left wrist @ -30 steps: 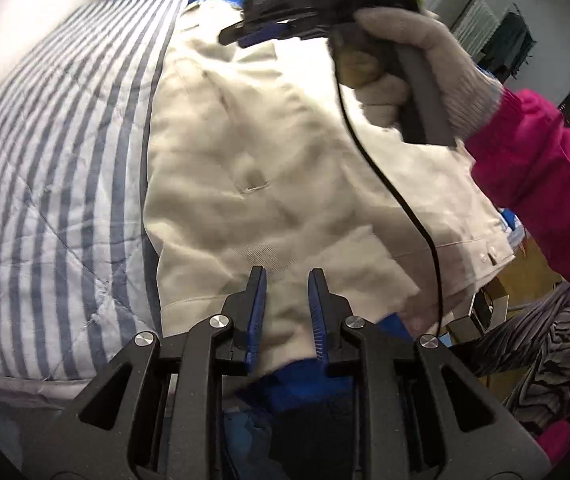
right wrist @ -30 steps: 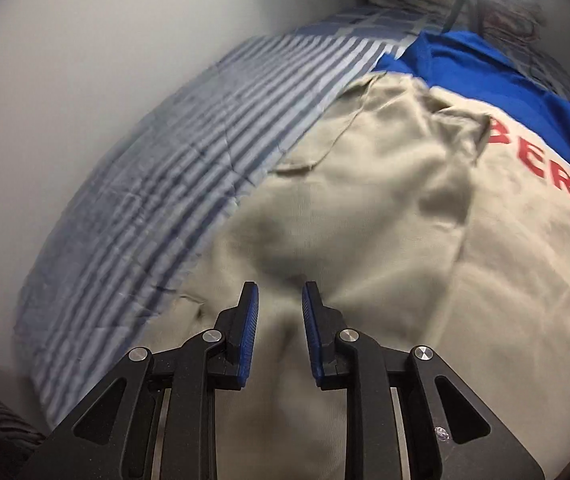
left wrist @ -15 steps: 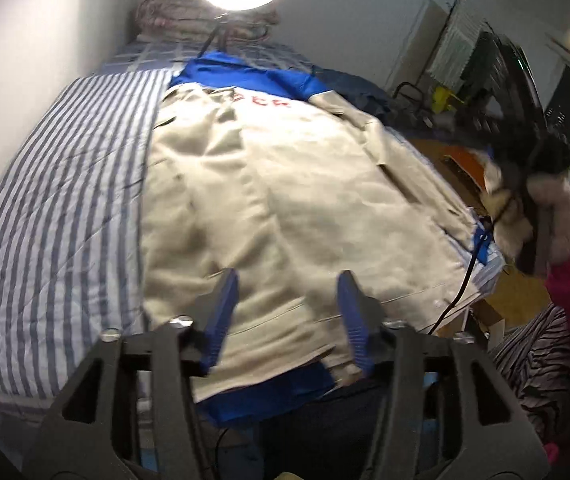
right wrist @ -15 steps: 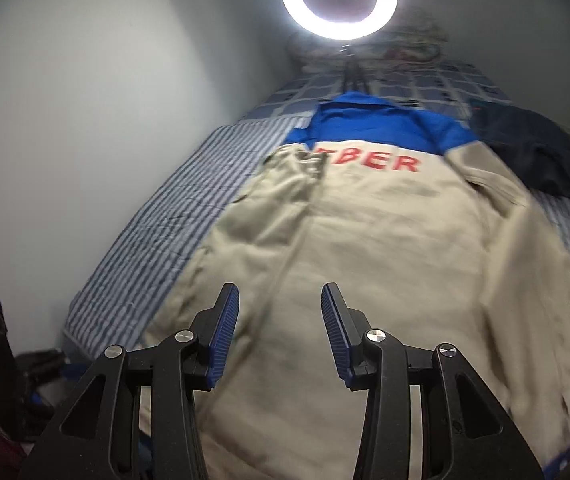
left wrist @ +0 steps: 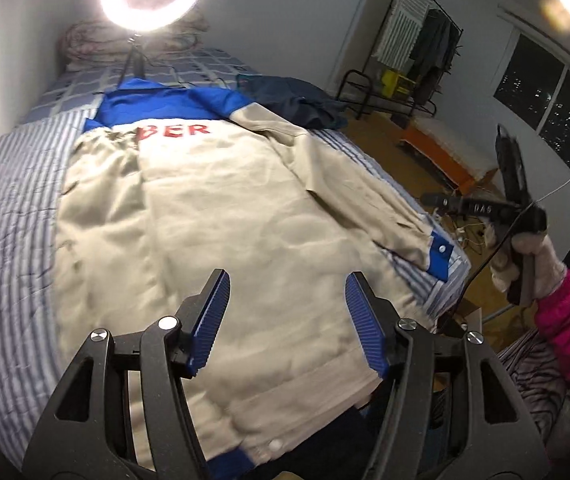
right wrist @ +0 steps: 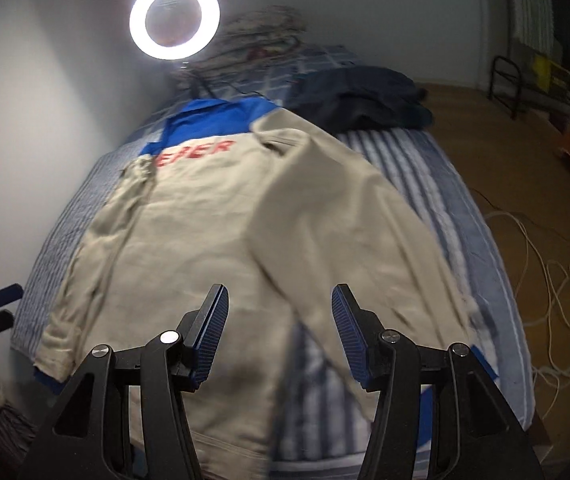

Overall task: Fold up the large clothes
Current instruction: 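Lift both tools and move them toward the jacket's other sleeve, then grasp the blue cuff of the other sleeve with the right tool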

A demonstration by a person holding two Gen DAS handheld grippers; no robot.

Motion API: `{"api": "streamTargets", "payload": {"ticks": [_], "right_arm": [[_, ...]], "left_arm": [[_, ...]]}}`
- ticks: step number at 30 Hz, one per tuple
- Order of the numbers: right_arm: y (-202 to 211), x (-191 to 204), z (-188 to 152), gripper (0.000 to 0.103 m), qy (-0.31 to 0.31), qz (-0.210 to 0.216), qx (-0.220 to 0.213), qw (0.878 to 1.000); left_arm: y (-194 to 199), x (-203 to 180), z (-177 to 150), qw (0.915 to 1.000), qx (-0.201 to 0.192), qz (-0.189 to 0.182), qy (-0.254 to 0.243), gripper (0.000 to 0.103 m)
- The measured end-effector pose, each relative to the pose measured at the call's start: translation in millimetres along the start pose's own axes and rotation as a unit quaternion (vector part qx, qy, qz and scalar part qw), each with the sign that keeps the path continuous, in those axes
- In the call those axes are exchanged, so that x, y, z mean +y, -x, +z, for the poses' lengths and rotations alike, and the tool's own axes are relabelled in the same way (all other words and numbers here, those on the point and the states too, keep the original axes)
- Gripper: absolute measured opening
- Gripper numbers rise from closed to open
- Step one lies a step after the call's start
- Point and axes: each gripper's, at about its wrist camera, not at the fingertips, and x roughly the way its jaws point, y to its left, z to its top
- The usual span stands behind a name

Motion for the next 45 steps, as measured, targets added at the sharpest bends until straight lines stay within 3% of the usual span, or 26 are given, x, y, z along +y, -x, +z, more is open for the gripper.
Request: {"api": "streamTargets", "payload": {"ticks": [8,16,28,31,35,41,45], "right_arm": [[4.7,-96.8,-18.6,0.053,-0.111,-0.025,0.013,0.993],[-6.7,-155.7,-47.9,0.045,-0.193,-0.016,0.045,0.98],[-27.1,-174.7,-70.1,0.045,-0.238,0.019,0.08,0.968],[-24.6,-170.9,-71.5,0.037,-0.228,0.028,0.078,0.97],[-18.1,-183.6,-77.5,0.038,-0.256,0.027,0.066,0.964],[-19.6,-200.8,-85.6,0.038,-0.307,0.063,0.059,0.948],[-21.0,-190.6,-82.3,0.038,-0.298,0.088,0.058,0.949]], "left_arm": [[-54.2,5.0,4.1,0.9972,0.05,-0.031,0.045,0.062],[-73.1,-13.2,4.9,0.9967,0.069,-0.038,0.022,0.062],[-84.0,-29.6,5.4,0.9963,0.076,-0.042,0.0,0.062],[-86.7,-32.0,4.4,0.996,0.079,-0.042,-0.003,0.062],[-87.6,-33.3,1.7,0.9957,0.081,-0.043,-0.005,0.062],[-89.6,-33.2,-0.8,0.9954,0.085,-0.044,-0.002,0.062],[-91.5,-33.2,-1.9,0.9951,0.088,-0.044,0.0,0.062]]}}
